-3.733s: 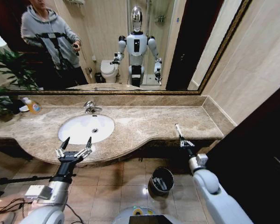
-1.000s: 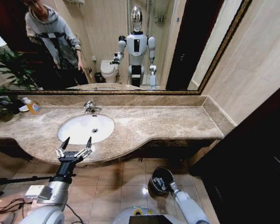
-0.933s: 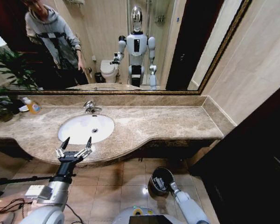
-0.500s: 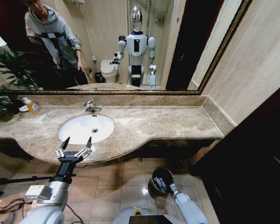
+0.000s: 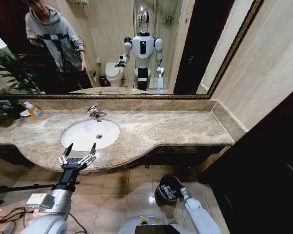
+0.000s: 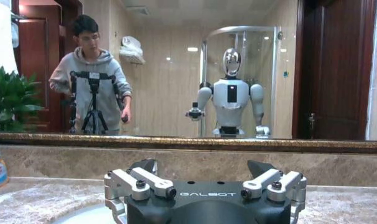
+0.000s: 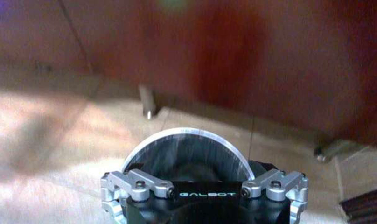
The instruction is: Pick up the trash from the sink and place it in the trash bin.
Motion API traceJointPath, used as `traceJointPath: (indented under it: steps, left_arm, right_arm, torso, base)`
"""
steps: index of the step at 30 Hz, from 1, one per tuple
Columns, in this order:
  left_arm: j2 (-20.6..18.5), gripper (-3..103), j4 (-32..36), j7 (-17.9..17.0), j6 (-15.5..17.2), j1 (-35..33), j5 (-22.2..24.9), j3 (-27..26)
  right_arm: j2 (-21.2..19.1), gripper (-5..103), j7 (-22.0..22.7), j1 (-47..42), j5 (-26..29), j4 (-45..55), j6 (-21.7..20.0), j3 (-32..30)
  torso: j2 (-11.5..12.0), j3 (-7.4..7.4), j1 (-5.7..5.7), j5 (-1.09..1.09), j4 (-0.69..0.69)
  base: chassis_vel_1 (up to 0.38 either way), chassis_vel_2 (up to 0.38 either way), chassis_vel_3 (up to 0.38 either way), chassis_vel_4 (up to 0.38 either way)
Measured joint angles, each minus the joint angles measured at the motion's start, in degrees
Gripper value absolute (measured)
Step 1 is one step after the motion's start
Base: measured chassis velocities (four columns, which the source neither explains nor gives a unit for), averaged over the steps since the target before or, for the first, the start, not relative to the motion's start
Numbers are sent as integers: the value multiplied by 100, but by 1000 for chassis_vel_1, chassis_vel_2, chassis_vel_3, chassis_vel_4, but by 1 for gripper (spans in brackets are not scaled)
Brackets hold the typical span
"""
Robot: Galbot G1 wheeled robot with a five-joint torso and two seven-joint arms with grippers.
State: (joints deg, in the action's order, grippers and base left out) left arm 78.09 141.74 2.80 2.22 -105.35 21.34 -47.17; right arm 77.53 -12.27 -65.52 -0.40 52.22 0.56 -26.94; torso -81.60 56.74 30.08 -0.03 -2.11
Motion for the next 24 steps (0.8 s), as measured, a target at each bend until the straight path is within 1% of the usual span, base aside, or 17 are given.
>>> traceJointPath:
  steps: [1,2,3,4,7,8,11,12,13,14,18,19,22,23,24]
  left_arm:
    - [0,100,0,-1,0,0,0,0]
    - [0,100,0,1,0,0,0,0]
    - [0,100,1,1,0,0,0,0]
    - [0,100,1,1,0,0,0,0]
    - [0,100,0,0,0,0,0,0]
    - [0,100,0,0,0,0,0,0]
    - [0,100,0,0,0,0,0,0]
    - [0,100,0,0,0,0,0,0]
    - [0,100,0,0,0,0,0,0]
    - [0,100,0,0,0,0,0,0]
    - [0,100,0,0,0,0,0,0]
    - [0,100,0,0,0,0,0,0]
    - [0,100,0,0,0,0,0,0]
    - [0,100,0,0,0,0,0,0]
    - [0,100,0,0,0,0,0,0]
  right_arm:
    - [-39,100,0,-161,155,336,-47,-14]
    - [-69,100,25,-378,275,824,-3,-114]
    - [-94,100,73,-527,351,1091,55,-193]
    - [-94,100,73,-527,351,1091,55,-193]
    - [-215,100,214,-1039,1024,1965,140,-399]
    - [-215,100,214,-1039,1024,1965,140,-399]
    - [-255,100,262,-1562,1625,2935,252,-652]
    - [-240,100,292,-1679,1721,3198,269,-709]
    - [-215,100,319,-1791,1791,3452,283,-758]
    - [-215,100,319,-1791,1791,3452,283,-758]
    - [-13,100,610,-2287,1985,4730,310,-945]
    - [-13,100,610,-2287,1985,4730,310,-945]
    - [155,100,836,-2603,2107,5695,200,-1054]
    - [155,100,836,-2603,2107,5695,200,-1054]
    - [194,100,870,-2675,2192,5897,147,-1070]
  torso:
    - [0,1,0,1,2]
    - [0,0,0,5,0]
    - [-1,0,0,3,-1]
    - [-1,0,0,3,-1]
    - [-1,0,0,3,0]
    - [-1,0,0,3,0]
    - [-1,0,0,2,2]
    - [-1,0,0,4,0]
    - [-1,0,0,2,1]
    - [-1,0,0,2,1]
    - [-1,0,-1,1,0]
    - [-1,0,-1,1,0]
    - [-1,0,0,2,0]
    - [-1,0,0,2,0]
    - [-1,0,0,0,0]
  base:
    - [0,0,0,0]
    - [0,0,0,0]
    - [0,0,0,0]
    - [0,0,0,0]
    - [0,0,0,0]
    - [0,0,0,0]
    - [0,0,0,0]
    - [0,0,0,0]
    - [0,0,0,0]
    - [0,0,0,0]
    - [0,0,0,0]
    - [0,0,0,0]
    - [0,0,0,0]
    - [0,0,0,0]
    - [0,0,0,0]
